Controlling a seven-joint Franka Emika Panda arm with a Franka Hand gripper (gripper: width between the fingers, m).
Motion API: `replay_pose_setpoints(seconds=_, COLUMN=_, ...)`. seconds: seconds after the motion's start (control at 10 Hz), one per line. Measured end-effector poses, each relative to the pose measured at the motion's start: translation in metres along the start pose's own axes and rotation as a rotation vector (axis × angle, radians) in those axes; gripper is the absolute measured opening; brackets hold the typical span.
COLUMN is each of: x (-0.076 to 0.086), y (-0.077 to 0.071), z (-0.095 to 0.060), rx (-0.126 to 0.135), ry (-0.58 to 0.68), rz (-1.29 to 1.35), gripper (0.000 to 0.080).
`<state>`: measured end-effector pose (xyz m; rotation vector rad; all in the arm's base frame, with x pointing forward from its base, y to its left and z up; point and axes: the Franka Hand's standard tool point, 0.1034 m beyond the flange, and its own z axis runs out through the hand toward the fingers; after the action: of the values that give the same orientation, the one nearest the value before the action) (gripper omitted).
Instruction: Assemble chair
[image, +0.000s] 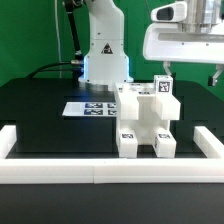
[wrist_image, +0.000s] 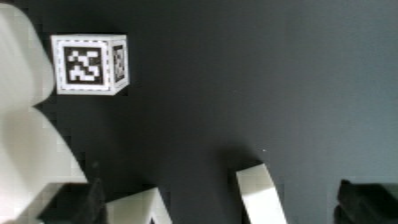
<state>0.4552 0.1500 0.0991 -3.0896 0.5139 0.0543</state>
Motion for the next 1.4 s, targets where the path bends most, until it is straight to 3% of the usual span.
replay_pose_setpoints(seconds=0.6, x=-0.001, y=0.011, z=0.017, rx=-0.024, ry=-0.016, rz=-0.022, gripper=0.0649)
replay_pose_setpoints(seconds=1.4, x=0.007, y=0.024, z=0.017, rx=-0.029, ry=-0.015, rz=-0.057, gripper=0.0649)
